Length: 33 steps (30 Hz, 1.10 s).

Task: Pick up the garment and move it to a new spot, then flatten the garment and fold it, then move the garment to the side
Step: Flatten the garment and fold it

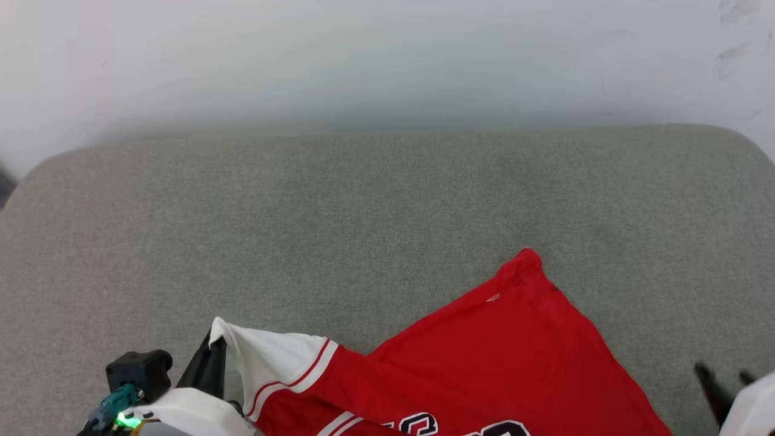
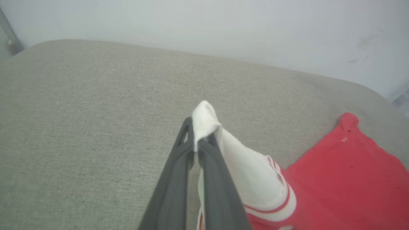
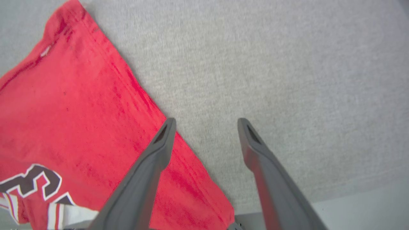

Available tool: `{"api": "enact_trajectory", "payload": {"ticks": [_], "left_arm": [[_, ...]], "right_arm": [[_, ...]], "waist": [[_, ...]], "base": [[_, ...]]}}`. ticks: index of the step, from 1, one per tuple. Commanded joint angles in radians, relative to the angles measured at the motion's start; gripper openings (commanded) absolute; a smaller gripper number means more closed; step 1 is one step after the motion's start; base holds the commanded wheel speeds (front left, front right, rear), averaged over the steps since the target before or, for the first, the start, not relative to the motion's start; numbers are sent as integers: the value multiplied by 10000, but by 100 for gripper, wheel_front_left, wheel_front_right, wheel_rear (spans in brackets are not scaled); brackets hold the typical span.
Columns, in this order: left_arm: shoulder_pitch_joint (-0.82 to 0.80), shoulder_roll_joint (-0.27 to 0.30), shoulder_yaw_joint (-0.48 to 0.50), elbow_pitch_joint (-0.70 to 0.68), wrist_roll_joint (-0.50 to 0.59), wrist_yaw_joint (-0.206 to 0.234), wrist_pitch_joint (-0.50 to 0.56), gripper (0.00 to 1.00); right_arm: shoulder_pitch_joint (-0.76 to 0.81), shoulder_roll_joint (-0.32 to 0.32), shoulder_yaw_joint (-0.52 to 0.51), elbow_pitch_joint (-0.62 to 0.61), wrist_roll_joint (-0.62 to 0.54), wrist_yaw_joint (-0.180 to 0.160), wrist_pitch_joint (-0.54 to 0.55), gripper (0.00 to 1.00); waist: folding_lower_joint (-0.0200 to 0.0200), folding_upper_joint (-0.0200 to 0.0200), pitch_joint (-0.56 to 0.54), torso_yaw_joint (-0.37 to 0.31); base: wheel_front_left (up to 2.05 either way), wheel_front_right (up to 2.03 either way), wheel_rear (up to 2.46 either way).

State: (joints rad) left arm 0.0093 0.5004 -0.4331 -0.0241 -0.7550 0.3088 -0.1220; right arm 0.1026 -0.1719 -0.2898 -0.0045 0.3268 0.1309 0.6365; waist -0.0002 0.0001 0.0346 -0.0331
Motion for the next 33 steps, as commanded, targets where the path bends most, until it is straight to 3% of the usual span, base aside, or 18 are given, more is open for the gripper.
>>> {"api": "enact_trajectory", "payload": {"ticks": [1,5,8,13,19,29,30,31,33], "left_arm": [[-267,65,23,-94,58,6,34,0],[-732,50,-54,-229,171,-103,90,0],[-1218,-9,-177,-288,300,-284,125,0],[-1948,-140,-310,-293,467,-523,79,0],[-2520,-354,-484,-247,576,-744,-89,0],[-2982,-660,-545,300,482,-1084,-429,0],[-2996,-668,-546,356,465,-1115,-450,0],[-2996,-668,-546,356,465,-1115,-450,0],[-3024,-688,-553,461,430,-1147,-497,0]], "right_arm": [[-630,29,54,285,84,-3,-1101,100],[-1861,-156,416,1074,288,-3,-2265,100],[-2843,-497,1063,1714,436,-3,-2048,100],[-4578,-999,2140,2558,501,-3,-772,100],[-6046,-1118,3387,3082,471,-3,1581,100],[-6732,-1072,4697,4639,208,-3,3625,100],[-6732,-1041,4763,4837,252,-3,3798,92],[-6732,-1041,4763,4837,252,-3,3798,92],[-6707,-956,4864,5123,293,-3,4025,0]], "waist": [[2,-1,209,62],[2,-1,759,304],[2,-1,1237,547],[2,-1,1926,886],[2,-1,2530,1275],[2,-1,3122,1607],[2,-1,3140,1608],[2,-1,3140,1608],[2,-1,3138,1611]], "base": [[0,0,0],[0,0,0],[0,0,0],[0,0,0],[0,0,0],[0,0,0],[0,0,0],[0,0,0],[0,0,0]]}}
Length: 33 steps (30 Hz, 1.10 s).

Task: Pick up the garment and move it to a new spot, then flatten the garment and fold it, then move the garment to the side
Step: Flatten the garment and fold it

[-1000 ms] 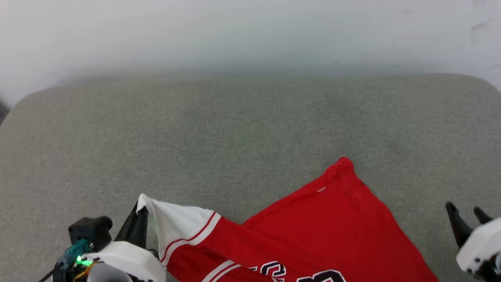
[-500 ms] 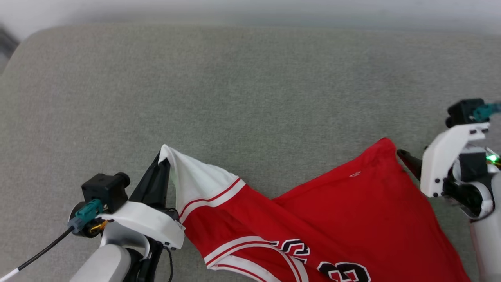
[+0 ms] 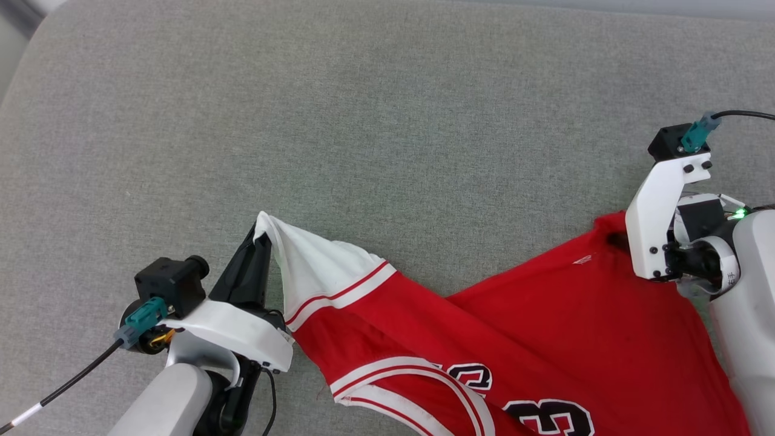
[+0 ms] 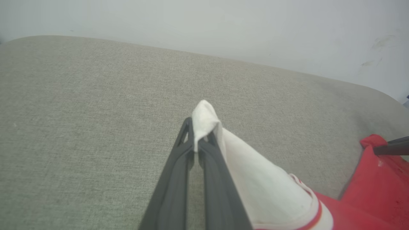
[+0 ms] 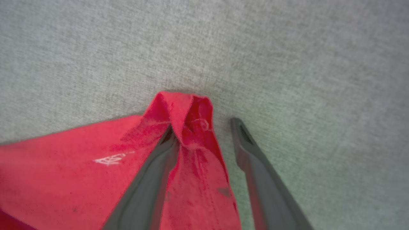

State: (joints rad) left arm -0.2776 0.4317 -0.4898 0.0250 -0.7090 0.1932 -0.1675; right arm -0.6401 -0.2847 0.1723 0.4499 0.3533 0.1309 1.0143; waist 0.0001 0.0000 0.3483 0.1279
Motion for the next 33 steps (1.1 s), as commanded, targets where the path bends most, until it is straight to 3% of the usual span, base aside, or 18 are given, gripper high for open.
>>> {"api": "enact_trajectory", "payload": {"ticks": [1,5,17,25,33], "left_arm": [[-164,-15,8,20,-47,1,-61,0],[-62,-35,-5,233,-79,-21,-102,0],[-496,234,447,550,-295,19,-87,0],[-1811,244,726,1047,-606,-292,293,0],[-4277,162,613,2226,-410,-844,855,0]], "right_arm": [[714,218,266,659,84,-3,307,0],[530,248,223,618,252,-2,-117,0],[766,251,-930,-258,384,-3,-3030,0],[894,259,-1341,-870,93,-3,-4493,0],[-531,616,-1938,-815,-425,-3,-5677,0]], "waist": [[-1,0,-15,1],[-1,0,-274,-44],[-1,0,-2305,-442],[-1,0,-3393,-992],[-1,0,-3078,-1271]], "base": [[0,0,0],[0,0,0],[0,0,0],[0,0,0],[0,0,0]]}}
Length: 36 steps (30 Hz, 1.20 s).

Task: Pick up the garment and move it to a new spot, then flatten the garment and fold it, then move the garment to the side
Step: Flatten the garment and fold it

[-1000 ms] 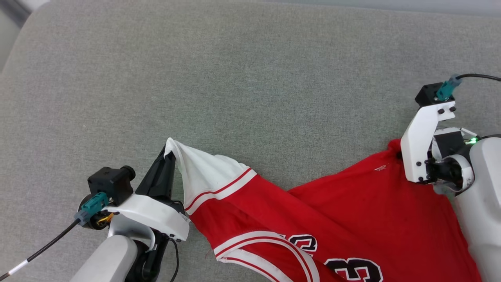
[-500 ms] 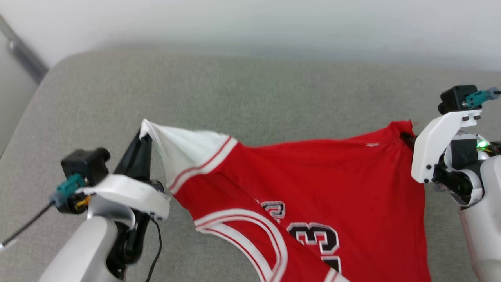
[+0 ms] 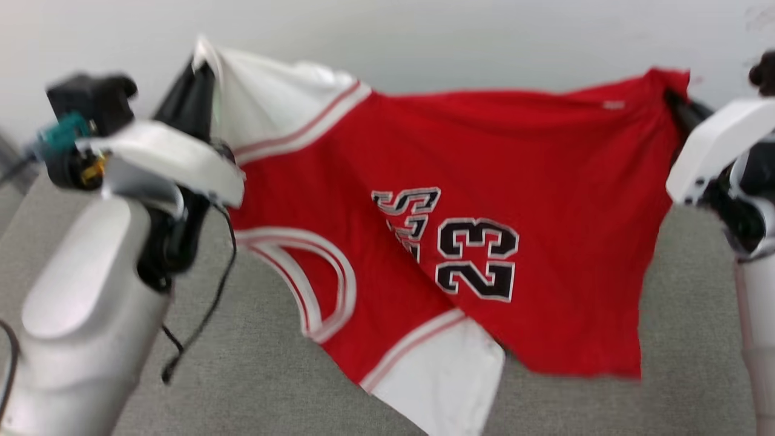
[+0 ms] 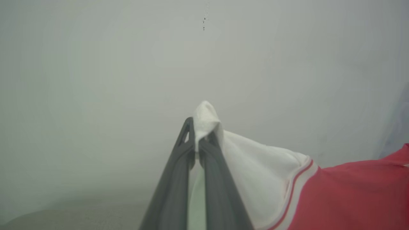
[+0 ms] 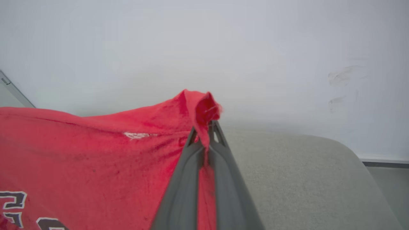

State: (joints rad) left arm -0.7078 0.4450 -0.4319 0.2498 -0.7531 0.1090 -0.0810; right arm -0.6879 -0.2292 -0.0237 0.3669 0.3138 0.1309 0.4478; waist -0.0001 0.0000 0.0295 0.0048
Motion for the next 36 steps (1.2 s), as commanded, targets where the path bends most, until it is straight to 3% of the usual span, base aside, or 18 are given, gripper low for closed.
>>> {"api": "enact_trajectory", "payload": {"ticks": [1,8,21,28,36], "left_arm": [[-374,9,30,165,72,-49,56,0],[-3412,-25,125,1644,393,-525,228,0],[-8648,575,383,3364,1188,-963,589,0],[-10155,702,483,3933,1288,-1018,600,0],[-10669,620,443,4887,1206,-1317,374,0]], "right_arm": [[-339,62,-42,47,-92,-3,-125,0],[-2679,24,-307,419,-456,-3,-617,0],[-7206,239,-374,1479,-494,-5,-1248,0],[-9027,124,-180,2514,-578,-5,-1736,0],[-10212,240,179,4009,-427,-5,-2280,0]], "waist": [[1,0,236,-57],[1,0,1510,-144],[1,0,4408,-578],[1,0,5533,-614],[1,0,6308,-558]], "base": [[0,0,0],[0,0,0],[0,0,0],[0,0,0],[0,0,0]]}}
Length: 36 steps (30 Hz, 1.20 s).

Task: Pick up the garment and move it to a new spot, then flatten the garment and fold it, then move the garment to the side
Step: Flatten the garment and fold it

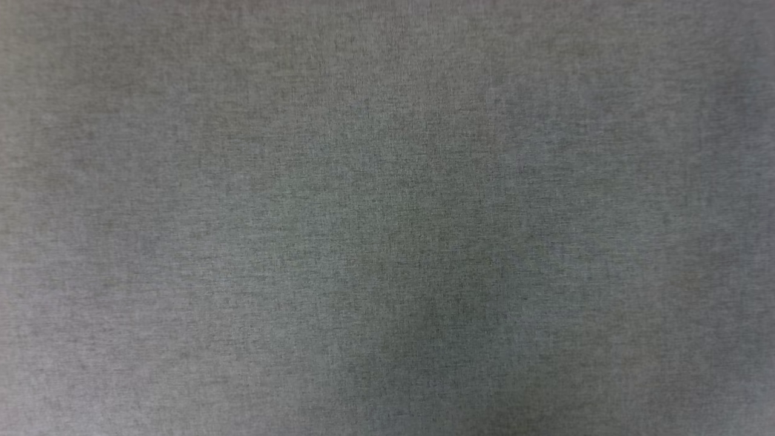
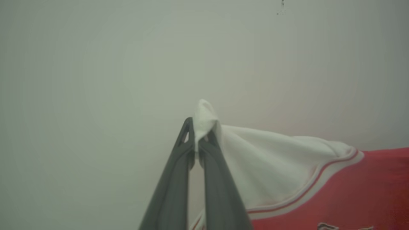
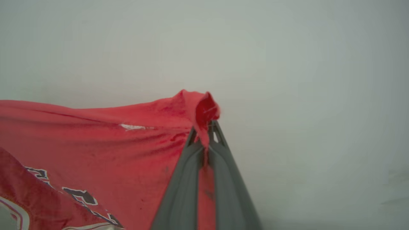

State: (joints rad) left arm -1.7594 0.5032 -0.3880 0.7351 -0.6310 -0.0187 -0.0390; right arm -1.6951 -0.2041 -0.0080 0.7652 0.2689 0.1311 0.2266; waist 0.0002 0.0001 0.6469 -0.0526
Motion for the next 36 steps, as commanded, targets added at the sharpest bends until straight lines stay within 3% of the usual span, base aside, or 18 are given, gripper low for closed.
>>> {"api": "enact_trajectory", "payload": {"ticks": [1,8,14,20,21,25,30,36], "left_arm": [[-109,-1,-16,168,-54,-94,-69,0],[373,-266,-86,1076,-349,-495,-198,0],[1572,-505,-78,1915,-876,-880,-587,0],[3721,-511,-188,2229,-1476,-1082,-890,0],[5085,-471,-313,2004,-1758,-1098,-1002,0],[7243,-287,-325,1401,-2143,-1095,-1235,0],[10247,-188,-322,52,-2532,-574,-1304,0],[13822,123,-317,-2755,-2903,758,-962,0]], "right_arm": [[-231,-16,111,228,28,-7,-79,0],[-273,-84,789,1312,314,-7,-290,0],[706,-308,1987,1924,889,-7,-623,0],[2890,-726,3094,1707,1849,-8,-941,0],[4329,-1015,3468,1344,2412,-10,-987,0],[6427,-1385,3774,682,3053,-13,-832,0],[8951,-1936,3678,-449,3488,-14,-645,0],[12169,-2151,2690,-2064,3563,-15,-203,0]], "waist": [[-2,-1,196,27],[-2,-1,313,140],[-2,-1,-436,295],[-2,-1,-1965,429],[-2,-1,-2831,523],[-2,-1,-3970,570],[-2,-1,-5070,651],[-2,-1,-5966,803]], "base": [[0,0,0],[0,0,0],[0,0,0],[0,0,0],[0,0,0],[0,0,0],[0,0,0],[0,0,0]]}}
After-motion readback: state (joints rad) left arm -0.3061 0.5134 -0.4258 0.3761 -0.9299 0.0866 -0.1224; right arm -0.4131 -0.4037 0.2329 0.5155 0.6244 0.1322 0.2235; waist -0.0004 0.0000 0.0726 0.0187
